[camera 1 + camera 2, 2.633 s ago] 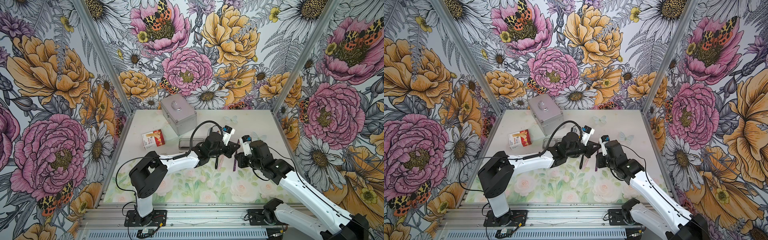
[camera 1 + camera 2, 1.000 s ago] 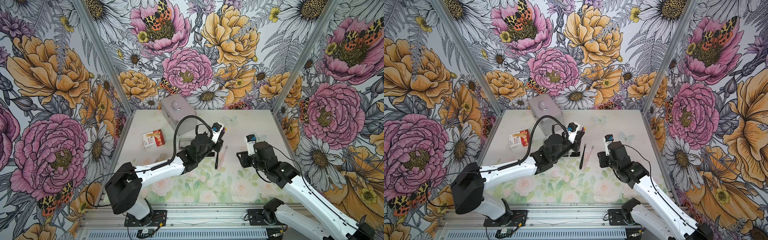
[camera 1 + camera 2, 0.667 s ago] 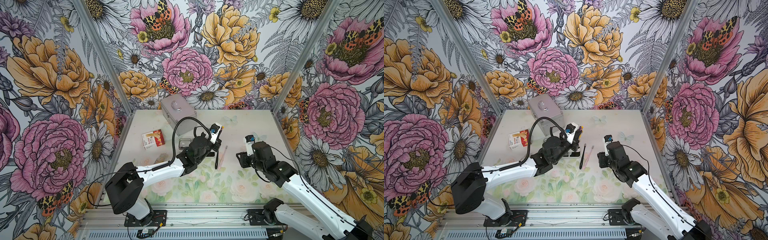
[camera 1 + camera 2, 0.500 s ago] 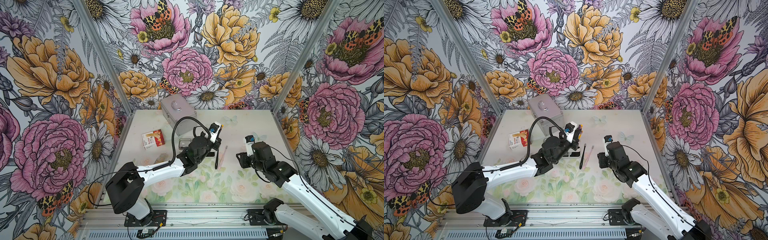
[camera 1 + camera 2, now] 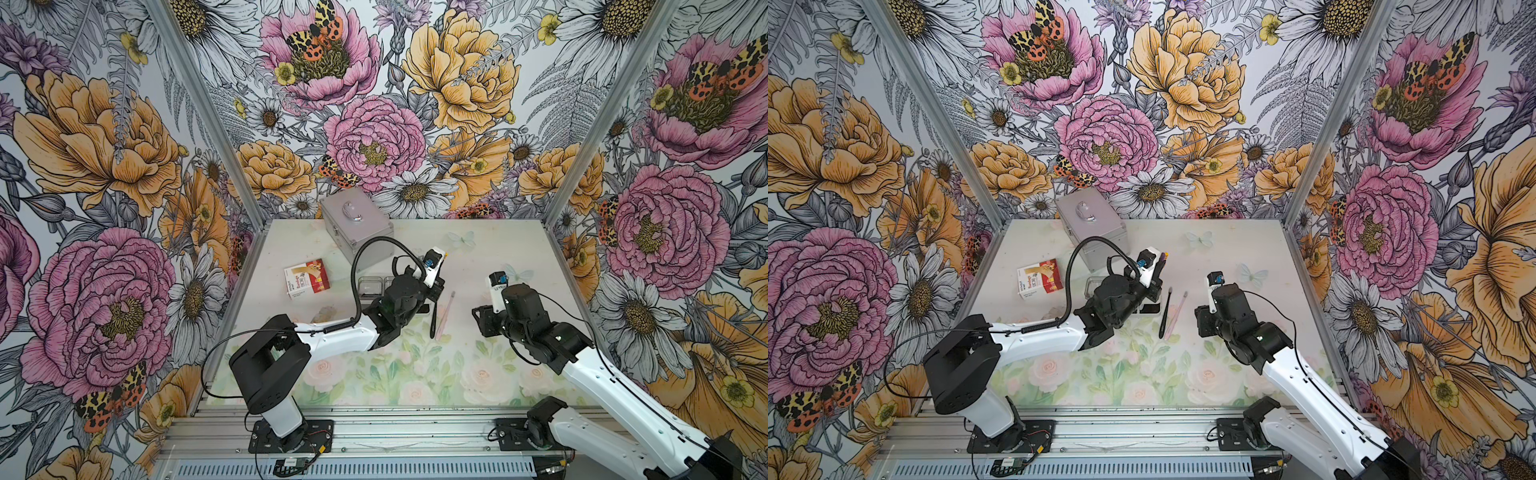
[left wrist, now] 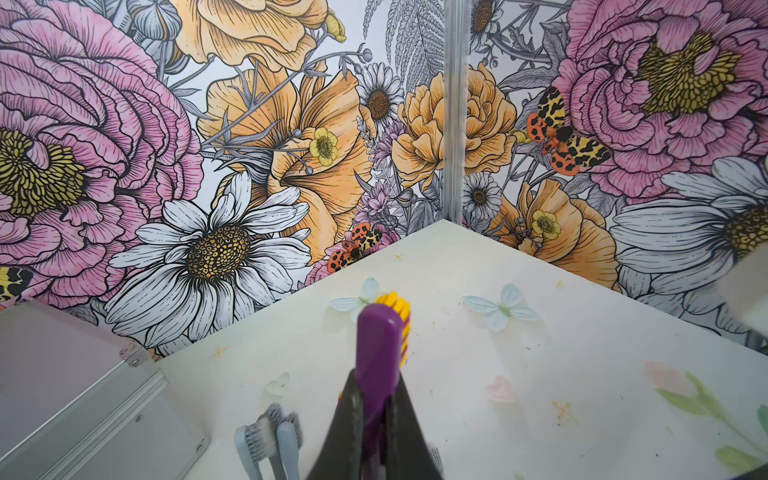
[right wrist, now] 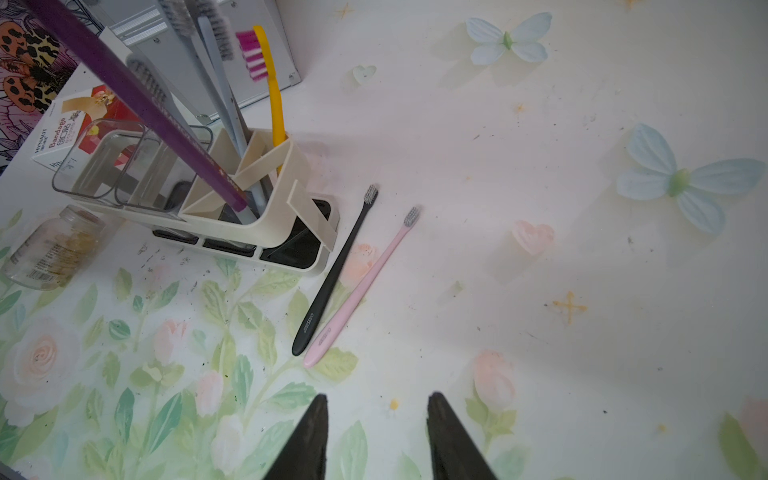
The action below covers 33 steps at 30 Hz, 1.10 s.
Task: Place the toothbrush into the toothbrush holder
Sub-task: Place the toothbrush in the toothbrush holder.
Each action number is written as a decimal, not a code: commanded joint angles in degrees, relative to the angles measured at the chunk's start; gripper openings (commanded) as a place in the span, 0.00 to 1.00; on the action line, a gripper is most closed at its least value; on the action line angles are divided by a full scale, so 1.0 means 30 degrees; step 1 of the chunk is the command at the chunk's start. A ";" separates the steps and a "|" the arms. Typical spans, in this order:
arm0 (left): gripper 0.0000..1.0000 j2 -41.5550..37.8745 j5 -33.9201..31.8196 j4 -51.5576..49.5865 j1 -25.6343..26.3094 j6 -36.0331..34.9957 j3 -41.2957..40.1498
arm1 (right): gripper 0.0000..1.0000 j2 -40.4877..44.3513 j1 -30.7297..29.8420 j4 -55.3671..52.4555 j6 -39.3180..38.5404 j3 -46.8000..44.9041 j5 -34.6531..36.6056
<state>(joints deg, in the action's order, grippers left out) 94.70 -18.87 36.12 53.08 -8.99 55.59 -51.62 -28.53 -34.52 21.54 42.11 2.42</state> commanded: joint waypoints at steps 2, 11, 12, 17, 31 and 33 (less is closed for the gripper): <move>0.00 0.0547 -0.0475 0.0697 -0.0335 0.0098 0.0301 | 0.41 -0.0394 0.0029 -0.0071 -0.0028 -0.0163 0.0381; 0.00 0.1306 -0.0389 0.0675 -0.0613 0.0444 0.0614 | 0.41 -0.0625 0.0074 -0.0073 -0.0140 -0.0160 0.0481; 0.00 0.1396 -0.0389 0.0675 -0.0604 0.0446 0.0658 | 0.41 -0.0615 0.0058 -0.0079 -0.0163 -0.0177 0.0483; 0.00 0.1739 -0.0355 0.0677 -0.0695 0.0636 0.0728 | 0.41 -0.0801 0.0083 -0.0081 -0.0210 -0.0171 0.0532; 0.00 0.2208 -0.0241 0.1231 -0.0730 0.1353 0.0636 | 0.41 -0.0930 0.0163 -0.0078 -0.0301 -0.0182 0.0528; 0.00 0.2307 -0.0205 0.1297 -0.0709 0.1498 0.0600 | 0.41 -0.0884 0.0151 -0.0065 -0.0311 -0.0234 0.0511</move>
<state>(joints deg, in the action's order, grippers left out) 100.49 -18.87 37.76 51.46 -5.87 56.27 -54.15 -28.42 -34.52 21.32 41.71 3.05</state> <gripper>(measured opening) 0.100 0.410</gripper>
